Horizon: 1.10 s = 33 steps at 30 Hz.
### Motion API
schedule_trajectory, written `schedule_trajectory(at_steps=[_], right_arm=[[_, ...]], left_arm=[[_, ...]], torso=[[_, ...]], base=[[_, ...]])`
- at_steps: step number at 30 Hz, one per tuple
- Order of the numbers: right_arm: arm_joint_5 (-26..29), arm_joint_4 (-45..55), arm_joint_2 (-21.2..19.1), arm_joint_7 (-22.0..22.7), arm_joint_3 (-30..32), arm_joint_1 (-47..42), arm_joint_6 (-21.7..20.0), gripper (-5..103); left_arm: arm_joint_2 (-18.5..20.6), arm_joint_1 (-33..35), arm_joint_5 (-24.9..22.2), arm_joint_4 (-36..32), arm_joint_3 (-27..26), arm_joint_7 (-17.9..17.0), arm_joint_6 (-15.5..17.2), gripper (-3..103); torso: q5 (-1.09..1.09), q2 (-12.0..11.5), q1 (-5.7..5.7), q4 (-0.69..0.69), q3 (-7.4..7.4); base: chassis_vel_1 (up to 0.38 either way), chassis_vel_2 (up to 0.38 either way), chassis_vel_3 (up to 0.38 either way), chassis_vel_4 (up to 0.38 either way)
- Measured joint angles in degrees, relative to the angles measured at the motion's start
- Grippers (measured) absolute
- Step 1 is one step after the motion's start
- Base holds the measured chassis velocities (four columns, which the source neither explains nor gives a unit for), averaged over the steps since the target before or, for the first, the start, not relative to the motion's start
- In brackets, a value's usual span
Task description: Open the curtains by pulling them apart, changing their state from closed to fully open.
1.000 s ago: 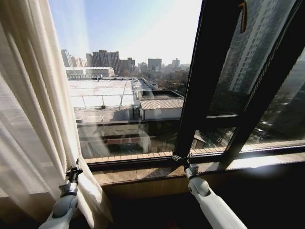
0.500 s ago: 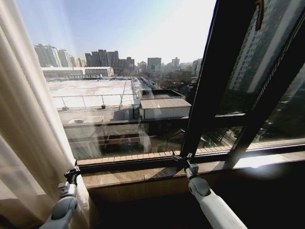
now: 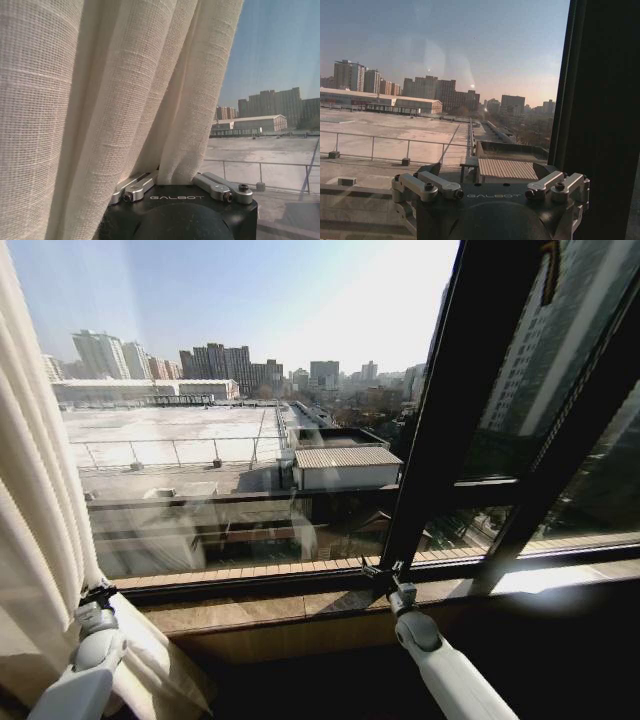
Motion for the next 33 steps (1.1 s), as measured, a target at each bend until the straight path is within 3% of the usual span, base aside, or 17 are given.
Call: schedule_trajectory(at_steps=[7, 15, 21, 27, 28, 30, 33], right_arm=[[0.0, 0.0, 0.0, 0.0, 0.0, 0.0, 0.0, 100], [0.0, 0.0, 0.0, 0.0, 0.0, 0.0, 0.0, 100], [0.0, 0.0, 0.0, 0.0, 0.0, 0.0, 0.0, 100], [0.0, 0.0, 0.0, 0.0, 0.0, 0.0, 0.0, 100], [0.0, 0.0, 0.0, 0.0, 0.0, 0.0, 0.0, 100], [0.0, 0.0, 0.0, 0.0, 0.0, 0.0, 0.0, 100], [0.0, 0.0, 0.0, 0.0, 0.0, 0.0, 0.0, 100]], left_arm=[[4.5, -8.3, 1.0, 13.7, -1.0, -0.5, -1.0, 0], [3.5, -7.1, 1.7, 12.5, -1.8, -0.6, -0.5, 0], [1.1, -2.6, 4.3, 6.2, -2.3, -0.4, 0.0, 0], [-4.5, 6.4, 7.4, -7.9, -5.6, 0.3, 0.7, 27], [-5.8, 8.9, 7.2, -11.2, -6.3, 0.8, 0.8, 27], [-8.6, 14.6, 5.8, -18.1, -7.3, 2.6, 0.7, 38], [-10.8, 18.8, 4.2, -23.5, -7.9, 4.0, -0.1, 43]], torso=[[0.02, 0.0, 0.00, 0.02, 0.00], [0.01, 0.0, -0.01, 0.02, -0.01], [0.02, 0.0, -0.01, 0.01, 0.00], [0.04, 0.0, -0.01, -0.02, -0.01], [0.04, 0.0, -0.01, -0.01, -0.01], [0.03, 0.0, -0.01, 0.00, -0.01], [0.05, 0.0, -0.01, 0.01, -0.01]], base=[[0.000, 0.000, 0.000, 0.000], [0.000, 0.000, 0.000, 0.000], [0.000, 0.000, 0.000, 0.000], [0.000, 0.000, 0.000, 0.000], [0.000, 0.000, 0.000, 0.000], [0.000, 0.000, 0.000, 0.000], [0.000, 0.000, 0.000, 0.000]])
